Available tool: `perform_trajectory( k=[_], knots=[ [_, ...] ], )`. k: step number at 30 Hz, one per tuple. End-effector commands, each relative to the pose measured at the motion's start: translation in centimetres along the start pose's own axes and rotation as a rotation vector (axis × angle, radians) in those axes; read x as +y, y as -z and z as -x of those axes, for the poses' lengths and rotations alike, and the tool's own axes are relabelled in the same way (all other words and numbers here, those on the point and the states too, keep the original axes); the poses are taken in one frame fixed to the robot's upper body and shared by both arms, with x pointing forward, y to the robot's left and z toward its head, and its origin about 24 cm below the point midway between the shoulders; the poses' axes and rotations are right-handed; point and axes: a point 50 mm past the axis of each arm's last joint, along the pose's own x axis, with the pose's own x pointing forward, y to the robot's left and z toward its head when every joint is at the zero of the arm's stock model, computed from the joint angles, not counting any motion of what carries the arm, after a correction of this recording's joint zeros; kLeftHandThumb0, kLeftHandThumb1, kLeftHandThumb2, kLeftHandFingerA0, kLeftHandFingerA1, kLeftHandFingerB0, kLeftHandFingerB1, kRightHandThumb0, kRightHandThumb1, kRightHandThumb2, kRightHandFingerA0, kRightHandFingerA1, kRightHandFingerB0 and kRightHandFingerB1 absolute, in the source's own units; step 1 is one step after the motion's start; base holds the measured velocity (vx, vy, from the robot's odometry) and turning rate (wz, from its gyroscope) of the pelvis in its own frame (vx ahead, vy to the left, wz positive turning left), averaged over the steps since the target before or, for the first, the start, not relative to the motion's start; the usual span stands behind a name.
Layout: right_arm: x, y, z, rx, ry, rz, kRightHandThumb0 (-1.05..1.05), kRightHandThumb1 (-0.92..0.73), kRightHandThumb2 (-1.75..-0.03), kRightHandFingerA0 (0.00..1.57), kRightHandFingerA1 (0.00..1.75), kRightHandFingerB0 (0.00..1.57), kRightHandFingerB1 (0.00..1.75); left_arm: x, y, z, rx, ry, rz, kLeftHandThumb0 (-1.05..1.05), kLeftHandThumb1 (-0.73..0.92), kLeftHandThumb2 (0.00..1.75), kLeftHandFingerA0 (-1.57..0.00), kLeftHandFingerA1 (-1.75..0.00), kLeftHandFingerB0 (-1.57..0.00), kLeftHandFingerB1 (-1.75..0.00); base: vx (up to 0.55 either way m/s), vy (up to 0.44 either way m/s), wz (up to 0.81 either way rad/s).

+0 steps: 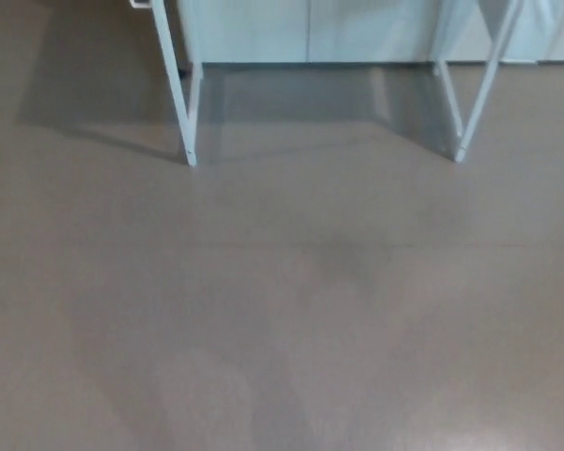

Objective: The robot walks towards a table in front, picks a shampoo with left hand and puts it in a small grey container

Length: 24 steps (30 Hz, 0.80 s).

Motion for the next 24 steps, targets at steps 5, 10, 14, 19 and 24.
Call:
perform_trajectory(
  k=[5, 10, 14, 19, 24],
  knots=[
    [-0.31, 0.45, 0.02, 0.027, -0.017, 0.021, -0.3, -0.72, -0.61, 0.71, 0.47, 0.58, 0.41, 0.58, 0.11, -0.01, 0.012, -0.019, -0.026, -0.41, 0.67, 0.61, -0.62, -0.57, -0.48, -0.36, 0.36, 0.042, -0.11],
    [-0.33, 0.24, -0.04, 0.022, -0.019, 0.031, -0.31, -0.73, -0.61, 0.74, 0.49, 0.58, 0.41, 0.74, 0.01, -0.06, 0.011, -0.022, -0.023, -0.39, 0.67, 0.61, -0.65, -0.55, -0.48, -0.36, 0.51, 0.159, -0.26],
    [-0.21, 0.54, 0.06, 0.029, -0.016, 0.021, -0.3, -0.72, -0.61, 0.74, 0.49, 0.58, 0.41, 0.62, 0.16, 0.0, 0.015, -0.016, 0.003, -0.38, 0.67, 0.6, -0.64, -0.54, -0.49, -0.36, 0.54, 0.11, -0.27],
    [-0.04, 0.77, 0.12, 0.039, -0.036, 0.042, -0.31, -0.72, -0.61, 0.72, 0.47, 0.58, 0.41, 0.58, 0.26, 0.1, 0.005, -0.007, -0.014, -0.39, 0.68, 0.6, -0.64, -0.61, -0.51, -0.37, 0.41, 0.089, 0.1],
    [-0.06, 0.76, 0.08, 0.048, -0.041, 0.058, -0.32, -0.71, -0.61, 0.74, 0.48, 0.57, 0.41, 0.58, 0.12, 0.0, 0.01, -0.007, -0.011, -0.4, 0.67, 0.6, -0.66, -0.63, -0.51, -0.37, 0.46, -0.063, 0.35]
  ],
)
